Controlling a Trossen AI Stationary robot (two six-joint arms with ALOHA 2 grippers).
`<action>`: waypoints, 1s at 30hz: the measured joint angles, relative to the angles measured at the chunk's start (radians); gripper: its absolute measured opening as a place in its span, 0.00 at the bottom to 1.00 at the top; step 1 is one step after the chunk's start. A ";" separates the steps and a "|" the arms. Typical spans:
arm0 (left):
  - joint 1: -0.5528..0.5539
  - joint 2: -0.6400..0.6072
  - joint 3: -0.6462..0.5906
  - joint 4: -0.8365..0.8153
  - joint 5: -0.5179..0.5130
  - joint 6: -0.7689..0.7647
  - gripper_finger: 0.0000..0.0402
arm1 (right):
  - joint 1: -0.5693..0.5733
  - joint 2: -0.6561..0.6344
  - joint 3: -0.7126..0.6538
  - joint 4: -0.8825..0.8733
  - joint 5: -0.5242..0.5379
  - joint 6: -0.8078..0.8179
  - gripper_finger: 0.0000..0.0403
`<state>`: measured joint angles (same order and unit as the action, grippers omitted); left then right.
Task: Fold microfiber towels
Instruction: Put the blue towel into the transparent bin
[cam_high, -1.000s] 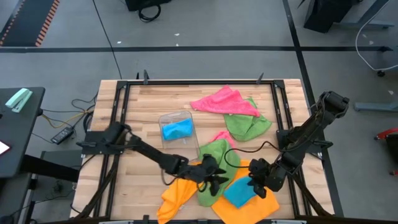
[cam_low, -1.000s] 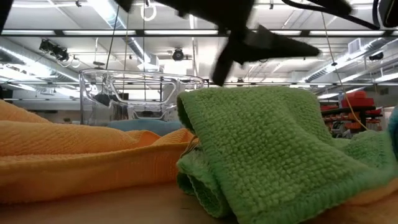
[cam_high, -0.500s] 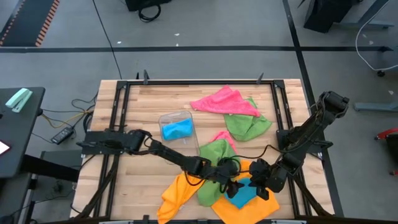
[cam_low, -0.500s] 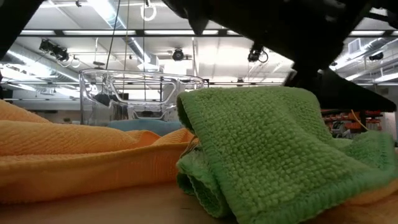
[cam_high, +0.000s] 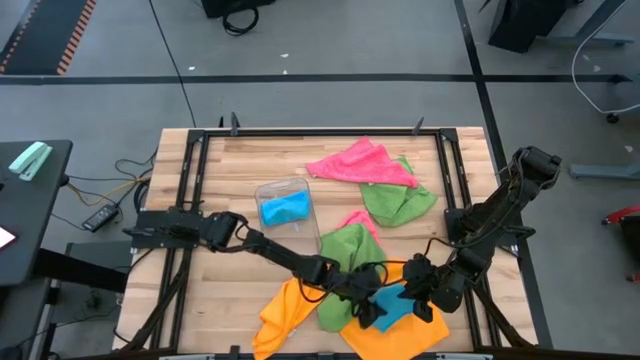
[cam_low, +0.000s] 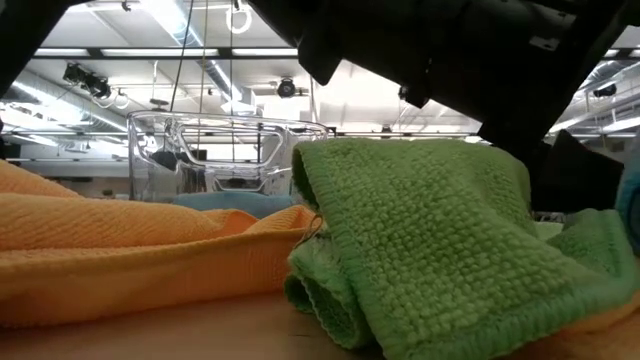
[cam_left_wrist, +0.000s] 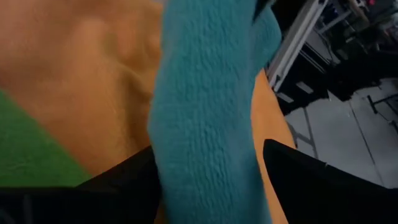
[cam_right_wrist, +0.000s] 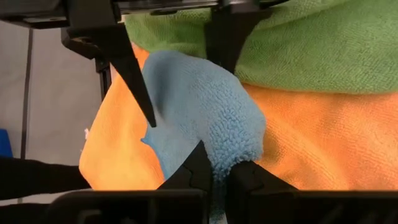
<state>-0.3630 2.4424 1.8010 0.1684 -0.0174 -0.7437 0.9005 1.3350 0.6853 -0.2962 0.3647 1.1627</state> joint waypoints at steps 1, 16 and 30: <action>0.000 0.000 0.000 -0.002 0.011 -0.001 0.65 | 0.000 0.000 0.000 0.000 0.002 0.004 0.06; -0.005 0.000 0.000 -0.032 0.041 -0.005 0.31 | 0.046 -0.002 0.001 0.040 0.077 0.039 0.06; 0.026 -0.025 -0.002 -0.016 0.239 -0.034 0.10 | 0.051 -0.078 0.001 0.022 0.013 0.122 0.40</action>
<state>-0.3374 2.4171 1.7988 0.1526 0.2212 -0.7777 0.9516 1.2566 0.6865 -0.2738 0.3773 1.2846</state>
